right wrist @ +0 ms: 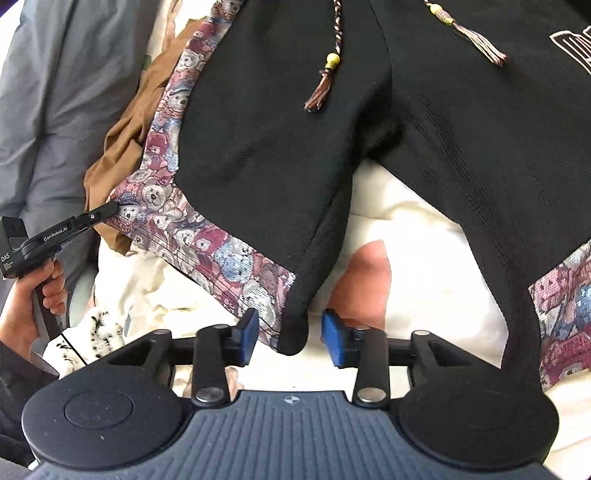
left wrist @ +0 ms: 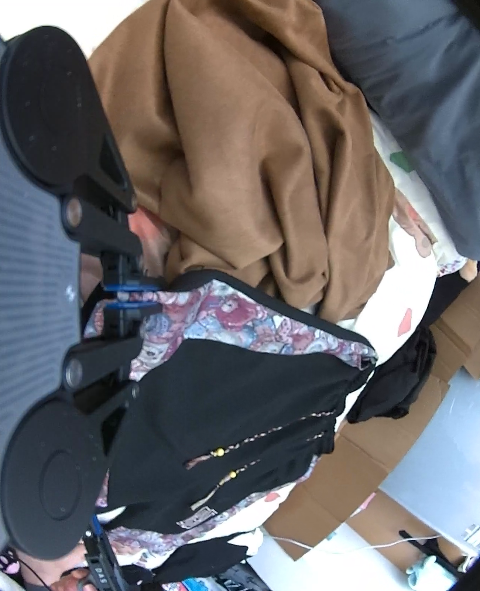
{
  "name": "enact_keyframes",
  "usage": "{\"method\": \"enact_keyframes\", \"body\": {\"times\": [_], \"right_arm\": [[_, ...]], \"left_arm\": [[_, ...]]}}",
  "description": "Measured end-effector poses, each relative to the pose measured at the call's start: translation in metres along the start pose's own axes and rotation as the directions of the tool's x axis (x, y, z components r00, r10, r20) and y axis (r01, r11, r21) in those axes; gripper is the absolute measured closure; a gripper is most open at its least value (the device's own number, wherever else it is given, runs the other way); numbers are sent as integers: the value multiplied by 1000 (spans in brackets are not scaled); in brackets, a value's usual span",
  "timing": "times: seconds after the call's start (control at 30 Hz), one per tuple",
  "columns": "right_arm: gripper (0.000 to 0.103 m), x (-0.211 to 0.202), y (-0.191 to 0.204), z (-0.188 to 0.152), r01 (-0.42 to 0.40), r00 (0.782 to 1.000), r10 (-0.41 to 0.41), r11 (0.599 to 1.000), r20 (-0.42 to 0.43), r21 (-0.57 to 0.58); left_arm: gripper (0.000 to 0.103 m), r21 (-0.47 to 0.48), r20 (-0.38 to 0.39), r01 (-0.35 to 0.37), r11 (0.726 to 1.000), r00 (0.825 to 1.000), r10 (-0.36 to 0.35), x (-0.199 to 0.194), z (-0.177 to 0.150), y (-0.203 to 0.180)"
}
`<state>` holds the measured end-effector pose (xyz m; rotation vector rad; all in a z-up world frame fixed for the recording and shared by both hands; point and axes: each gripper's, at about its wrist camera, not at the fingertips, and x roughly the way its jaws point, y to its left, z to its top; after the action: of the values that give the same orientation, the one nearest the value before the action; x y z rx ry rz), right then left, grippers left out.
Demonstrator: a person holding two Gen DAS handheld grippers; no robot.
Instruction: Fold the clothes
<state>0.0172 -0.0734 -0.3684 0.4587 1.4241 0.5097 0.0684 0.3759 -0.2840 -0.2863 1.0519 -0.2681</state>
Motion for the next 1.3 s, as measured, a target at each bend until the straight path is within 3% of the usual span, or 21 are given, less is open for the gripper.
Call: {"method": "enact_keyframes", "body": {"times": [0.3, 0.33, 0.43, 0.5, 0.7, 0.93, 1.1, 1.3], "right_arm": [[55, 9, 8, -3, -24, 1000, 25, 999, -13, 27], [57, 10, 10, -3, -25, 1000, 26, 999, -14, 20], [91, 12, 16, -2, -30, 999, 30, 1000, -21, -9], [95, 11, 19, -2, -34, 999, 34, 999, -35, -26], [96, -10, 20, 7, -130, 990, 129, 991, -51, -28], [96, -21, 23, 13, -163, 985, 159, 985, -65, -57], [96, -11, 12, 9, -131, 988, 128, 991, -90, -38], [90, -1, -1, 8, -12, 996, 11, 1000, -90, -15]], "left_arm": [[97, -5, -2, 1, 1000, 1000, -1, -2, -6, 3], [97, -5, -3, 3, 1000, 1000, -3, -4, -7, 3], [97, -5, -3, 10, 1000, 1000, -10, -8, -9, 4], [97, -9, 1, 16, 1000, 1000, -16, -13, -10, 3], [97, -15, 32, 44, 999, 999, -43, -36, -2, -1], [98, -32, 45, 49, 998, 998, -47, -53, 2, -2], [98, -40, -4, 14, 999, 1000, -14, -37, -6, 1], [94, -49, -83, -58, 997, 995, 54, -8, -16, 10]]}}
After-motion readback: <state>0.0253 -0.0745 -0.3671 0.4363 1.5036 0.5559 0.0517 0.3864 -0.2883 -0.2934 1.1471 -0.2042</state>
